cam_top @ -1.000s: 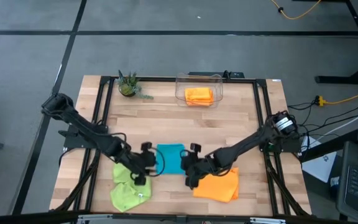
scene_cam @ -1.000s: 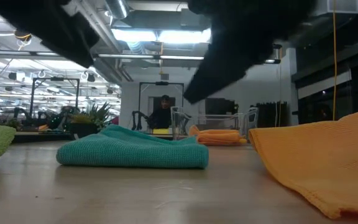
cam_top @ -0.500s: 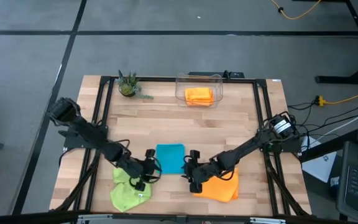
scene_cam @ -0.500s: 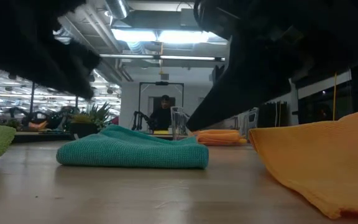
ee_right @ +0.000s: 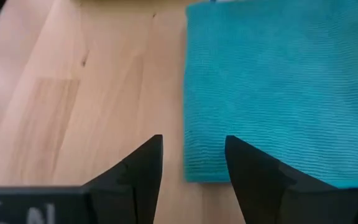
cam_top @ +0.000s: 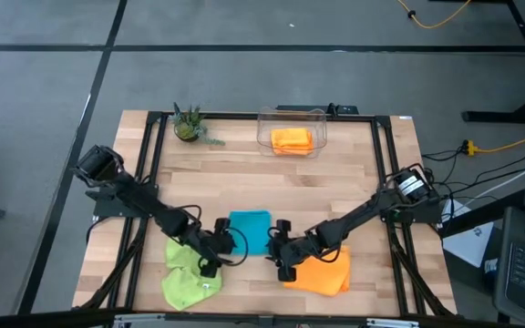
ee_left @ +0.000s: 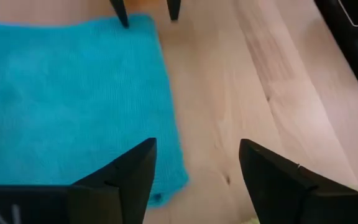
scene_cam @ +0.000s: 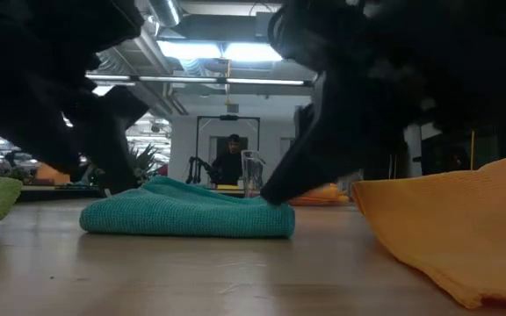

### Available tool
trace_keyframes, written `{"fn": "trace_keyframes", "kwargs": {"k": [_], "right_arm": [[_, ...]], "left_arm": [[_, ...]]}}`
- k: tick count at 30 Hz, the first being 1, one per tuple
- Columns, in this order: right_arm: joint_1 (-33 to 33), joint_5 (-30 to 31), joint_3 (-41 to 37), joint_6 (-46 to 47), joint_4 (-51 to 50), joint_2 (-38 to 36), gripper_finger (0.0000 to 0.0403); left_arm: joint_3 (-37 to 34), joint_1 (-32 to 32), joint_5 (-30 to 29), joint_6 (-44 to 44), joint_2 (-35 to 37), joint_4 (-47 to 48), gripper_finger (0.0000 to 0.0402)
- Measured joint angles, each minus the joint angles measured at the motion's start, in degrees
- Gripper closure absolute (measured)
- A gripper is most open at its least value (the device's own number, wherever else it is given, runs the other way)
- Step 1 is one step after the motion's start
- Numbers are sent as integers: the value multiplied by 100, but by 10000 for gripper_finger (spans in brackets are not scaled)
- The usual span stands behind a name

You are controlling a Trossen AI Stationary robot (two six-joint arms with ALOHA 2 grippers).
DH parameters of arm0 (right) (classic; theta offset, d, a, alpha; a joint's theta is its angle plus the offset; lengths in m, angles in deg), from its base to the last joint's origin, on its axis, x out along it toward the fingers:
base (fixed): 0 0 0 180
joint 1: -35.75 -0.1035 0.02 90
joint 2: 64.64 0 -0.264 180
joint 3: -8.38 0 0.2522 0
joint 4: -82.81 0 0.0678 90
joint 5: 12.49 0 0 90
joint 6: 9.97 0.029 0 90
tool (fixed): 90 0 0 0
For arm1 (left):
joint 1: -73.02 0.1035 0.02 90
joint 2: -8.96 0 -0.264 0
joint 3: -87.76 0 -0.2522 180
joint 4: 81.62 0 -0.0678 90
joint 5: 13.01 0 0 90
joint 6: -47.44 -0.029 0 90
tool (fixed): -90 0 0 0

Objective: Fold microfiber towels
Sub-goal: Fold the blue towel on the table

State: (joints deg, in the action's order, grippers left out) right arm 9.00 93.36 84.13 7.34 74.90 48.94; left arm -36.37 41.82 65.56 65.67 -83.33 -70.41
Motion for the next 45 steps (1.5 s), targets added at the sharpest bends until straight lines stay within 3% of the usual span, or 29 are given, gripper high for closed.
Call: {"fn": "trace_keyframes", "kwargs": {"k": [18,33,37,45], "right_arm": [[98,-153,5,36,-298,132,226],[95,-63,29,242,-330,312,230],[99,-58,27,619,-374,316,263],[110,-352,20,1279,-410,320,376]], "left_arm": [[24,99,-253,-172,-856,-83,181],[13,103,-324,700,-874,-89,194],[11,105,-403,869,-881,-76,226],[20,110,-558,1028,-986,-74,328]]}}
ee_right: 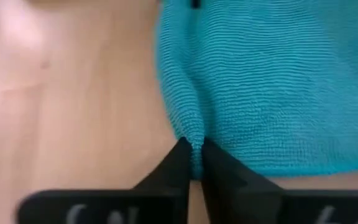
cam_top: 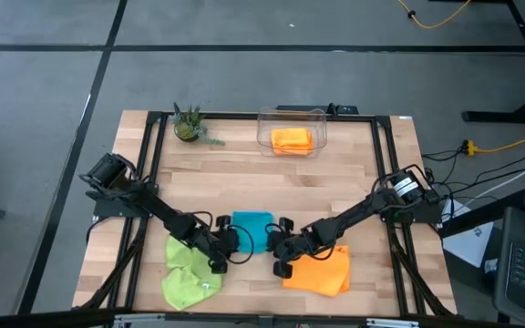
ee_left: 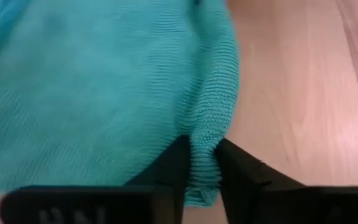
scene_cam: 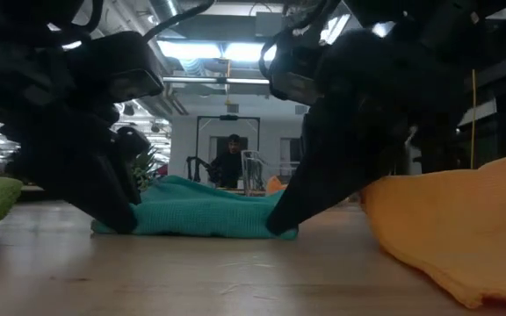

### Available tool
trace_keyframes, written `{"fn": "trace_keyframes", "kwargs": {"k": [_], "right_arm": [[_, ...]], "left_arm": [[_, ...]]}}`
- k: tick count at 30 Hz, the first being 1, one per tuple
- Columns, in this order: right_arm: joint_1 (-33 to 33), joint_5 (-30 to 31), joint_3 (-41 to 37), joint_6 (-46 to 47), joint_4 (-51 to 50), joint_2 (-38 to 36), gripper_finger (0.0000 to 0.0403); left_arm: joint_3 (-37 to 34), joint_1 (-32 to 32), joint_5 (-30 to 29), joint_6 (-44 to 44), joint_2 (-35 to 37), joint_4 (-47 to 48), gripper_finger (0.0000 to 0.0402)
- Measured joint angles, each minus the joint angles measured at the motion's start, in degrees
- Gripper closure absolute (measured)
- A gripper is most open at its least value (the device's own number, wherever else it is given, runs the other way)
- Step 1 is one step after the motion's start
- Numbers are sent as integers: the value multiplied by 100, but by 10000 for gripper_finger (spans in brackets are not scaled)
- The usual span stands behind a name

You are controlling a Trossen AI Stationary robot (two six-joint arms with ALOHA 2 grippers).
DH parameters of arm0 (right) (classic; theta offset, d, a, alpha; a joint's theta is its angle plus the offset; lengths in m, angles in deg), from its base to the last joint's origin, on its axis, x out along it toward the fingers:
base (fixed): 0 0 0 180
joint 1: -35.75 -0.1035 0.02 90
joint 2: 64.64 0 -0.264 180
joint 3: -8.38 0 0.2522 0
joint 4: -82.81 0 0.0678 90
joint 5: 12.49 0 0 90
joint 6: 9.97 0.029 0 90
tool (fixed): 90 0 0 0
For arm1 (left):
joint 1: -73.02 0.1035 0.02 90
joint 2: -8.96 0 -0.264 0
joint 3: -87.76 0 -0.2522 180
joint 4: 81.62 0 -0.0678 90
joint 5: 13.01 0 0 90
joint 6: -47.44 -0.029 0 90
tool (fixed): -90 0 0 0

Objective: Fold microfiber towels
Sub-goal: Fold the blue towel on the table

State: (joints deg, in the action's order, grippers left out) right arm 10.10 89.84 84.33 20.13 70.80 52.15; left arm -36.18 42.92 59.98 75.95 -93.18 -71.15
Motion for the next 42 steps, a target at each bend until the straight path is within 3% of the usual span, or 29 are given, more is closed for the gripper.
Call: {"fn": "trace_keyframes", "kwargs": {"k": [5,9,14,25,30,42], "right_arm": [[38,-893,-6,612,175,6,387],[97,-1484,-15,1018,465,-4,393],[137,-2331,-33,1194,880,-70,392],[125,-3672,-28,1347,1835,-133,392],[125,-3780,-26,1477,1909,-133,392],[405,-3328,-33,1459,1151,-140,392]], "left_arm": [[-5,43,564,368,70,-118,393],[-33,156,1572,999,309,-192,397],[-39,249,2382,1443,695,-439,399],[-39,175,3179,1800,981,-1240,401],[-35,146,3182,1848,975,-1281,401],[-35,582,3077,1764,984,-887,401]]}}
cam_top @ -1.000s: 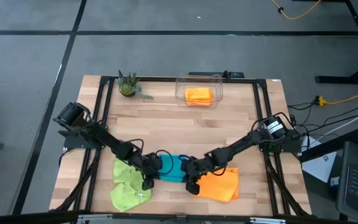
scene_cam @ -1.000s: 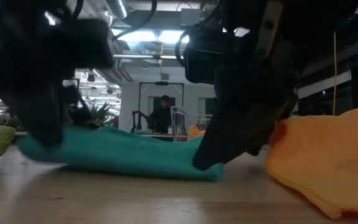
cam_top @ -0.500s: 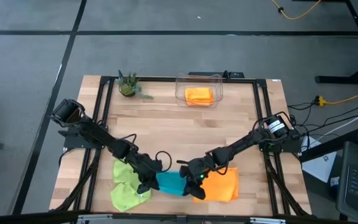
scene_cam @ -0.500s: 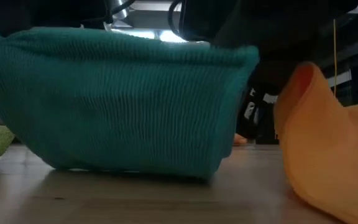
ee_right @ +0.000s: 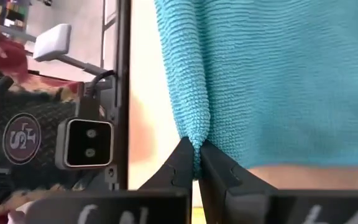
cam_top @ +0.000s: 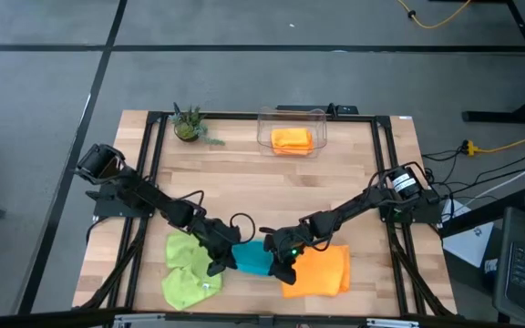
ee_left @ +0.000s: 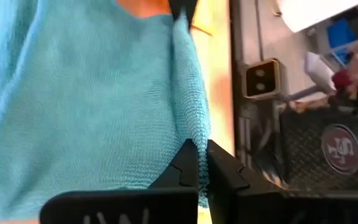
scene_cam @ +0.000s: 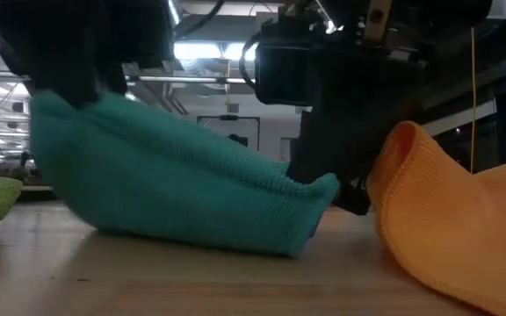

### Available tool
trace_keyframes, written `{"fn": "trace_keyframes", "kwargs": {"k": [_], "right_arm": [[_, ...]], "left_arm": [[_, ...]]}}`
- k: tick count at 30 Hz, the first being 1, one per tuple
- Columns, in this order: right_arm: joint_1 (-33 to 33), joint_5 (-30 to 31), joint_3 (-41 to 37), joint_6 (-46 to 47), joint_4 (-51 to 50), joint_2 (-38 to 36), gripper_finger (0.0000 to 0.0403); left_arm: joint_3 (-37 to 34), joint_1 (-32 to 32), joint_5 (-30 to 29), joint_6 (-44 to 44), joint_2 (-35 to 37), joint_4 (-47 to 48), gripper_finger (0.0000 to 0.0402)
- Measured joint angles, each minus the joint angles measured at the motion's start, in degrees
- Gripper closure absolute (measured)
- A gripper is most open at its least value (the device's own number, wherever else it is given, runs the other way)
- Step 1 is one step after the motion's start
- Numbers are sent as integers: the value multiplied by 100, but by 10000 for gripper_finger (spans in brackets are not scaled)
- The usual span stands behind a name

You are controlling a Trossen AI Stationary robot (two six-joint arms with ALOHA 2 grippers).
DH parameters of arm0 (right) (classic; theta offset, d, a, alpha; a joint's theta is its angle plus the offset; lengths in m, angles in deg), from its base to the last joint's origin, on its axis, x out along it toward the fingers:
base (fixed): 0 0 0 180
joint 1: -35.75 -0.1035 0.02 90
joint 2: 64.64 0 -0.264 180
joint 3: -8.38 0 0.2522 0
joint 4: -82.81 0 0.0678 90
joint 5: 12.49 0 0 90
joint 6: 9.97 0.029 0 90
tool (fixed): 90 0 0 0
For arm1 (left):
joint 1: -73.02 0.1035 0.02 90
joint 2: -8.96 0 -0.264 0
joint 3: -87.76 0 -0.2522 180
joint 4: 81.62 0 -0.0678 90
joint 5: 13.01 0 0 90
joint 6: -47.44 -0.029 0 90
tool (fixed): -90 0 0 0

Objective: Fold microfiber towels
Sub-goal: Fold the blue towel on the table

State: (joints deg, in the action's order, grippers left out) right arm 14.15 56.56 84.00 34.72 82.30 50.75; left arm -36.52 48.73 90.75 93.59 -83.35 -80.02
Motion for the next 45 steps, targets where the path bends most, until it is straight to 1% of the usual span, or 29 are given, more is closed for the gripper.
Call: {"fn": "trace_keyframes", "kwargs": {"k": [3,7,13,16,20,22,28,30,32,33,36,38,45], "right_arm": [[35,-41,0,-81,-4,0,391],[50,-337,7,-149,80,0,391],[70,-288,9,-162,86,0,391],[70,-277,15,-165,96,-9,391],[68,-184,17,-161,66,-9,391],[65,-164,10,-158,20,-9,391],[64,-156,9,-158,27,-9,391],[65,-144,9,-160,30,-9,391],[65,-136,9,-160,34,-9,391],[65,-135,9,-160,36,-9,391],[65,-130,9,-162,46,-9,391],[65,-126,9,-162,52,-9,391],[107,-116,9,-169,220,-9,391]], "left_arm": [[0,99,20,33,2,30,401],[0,151,301,63,2,-56,401],[2,59,378,-358,2,-37,401],[7,-28,370,-426,2,-42,395],[9,-128,188,-429,4,-31,367],[9,-131,200,-428,7,-18,347],[9,-127,318,-424,27,-18,291],[9,-103,550,-428,57,-83,281],[11,-59,627,-429,79,-126,277],[11,-43,527,-457,99,-109,277],[17,-9,-313,-946,64,28,281],[15,9,-632,-1195,-86,221,282],[11,-76,-703,-1231,-601,396,282]]}}
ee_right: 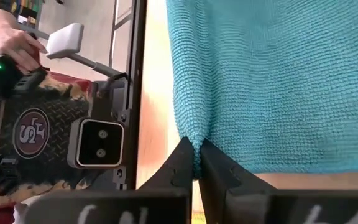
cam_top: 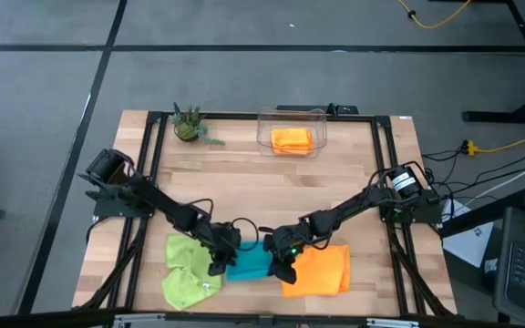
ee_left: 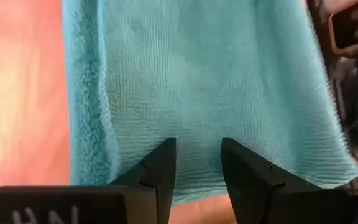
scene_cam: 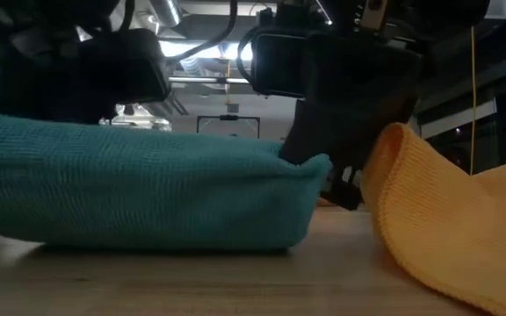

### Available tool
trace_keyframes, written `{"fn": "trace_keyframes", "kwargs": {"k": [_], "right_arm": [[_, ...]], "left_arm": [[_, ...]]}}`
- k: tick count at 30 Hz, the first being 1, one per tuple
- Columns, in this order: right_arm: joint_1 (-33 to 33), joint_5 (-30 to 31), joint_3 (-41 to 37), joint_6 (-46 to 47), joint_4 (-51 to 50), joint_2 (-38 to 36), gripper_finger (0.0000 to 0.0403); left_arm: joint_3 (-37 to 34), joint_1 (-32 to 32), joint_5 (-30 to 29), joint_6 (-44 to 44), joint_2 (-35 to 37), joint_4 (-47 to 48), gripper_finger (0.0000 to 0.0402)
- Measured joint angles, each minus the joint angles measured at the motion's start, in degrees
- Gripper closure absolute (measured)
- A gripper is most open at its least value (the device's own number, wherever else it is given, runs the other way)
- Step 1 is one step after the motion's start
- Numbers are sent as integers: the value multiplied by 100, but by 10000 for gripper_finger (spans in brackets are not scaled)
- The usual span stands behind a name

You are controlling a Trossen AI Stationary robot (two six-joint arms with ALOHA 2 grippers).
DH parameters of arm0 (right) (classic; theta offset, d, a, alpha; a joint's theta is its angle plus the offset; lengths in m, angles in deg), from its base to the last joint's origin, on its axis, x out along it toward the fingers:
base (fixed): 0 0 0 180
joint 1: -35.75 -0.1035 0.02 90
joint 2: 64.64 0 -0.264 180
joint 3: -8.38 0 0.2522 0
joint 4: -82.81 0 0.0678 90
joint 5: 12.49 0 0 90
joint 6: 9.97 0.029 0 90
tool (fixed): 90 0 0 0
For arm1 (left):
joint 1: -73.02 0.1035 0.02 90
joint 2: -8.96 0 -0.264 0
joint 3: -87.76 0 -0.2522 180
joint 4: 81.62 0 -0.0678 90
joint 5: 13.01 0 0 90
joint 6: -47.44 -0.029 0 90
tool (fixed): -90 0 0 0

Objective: Fold microfiber towels
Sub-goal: Fold the blue towel on the table

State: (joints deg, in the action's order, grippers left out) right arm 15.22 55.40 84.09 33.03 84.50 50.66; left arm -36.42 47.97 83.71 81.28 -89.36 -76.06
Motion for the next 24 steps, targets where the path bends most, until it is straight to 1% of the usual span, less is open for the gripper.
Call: {"fn": "trace_keyframes", "kwargs": {"k": [2,6,10,14,17,24], "right_arm": [[41,8,2,-22,-6,-45,391],[114,397,4,-238,-69,-282,391],[137,1105,13,-407,-366,-496,392],[137,1722,9,-290,-936,-480,392],[135,2298,11,-275,-1149,-448,393],[133,2910,11,-299,-1113,-439,393]], "left_arm": [[0,-46,-2,-3,-33,8,282],[4,-117,-20,-35,-42,125,282],[13,-160,-29,-48,-38,207,282],[13,-171,-24,-130,-37,205,283],[11,-169,0,-144,-37,205,283],[11,-147,39,-116,-37,205,283]]}}
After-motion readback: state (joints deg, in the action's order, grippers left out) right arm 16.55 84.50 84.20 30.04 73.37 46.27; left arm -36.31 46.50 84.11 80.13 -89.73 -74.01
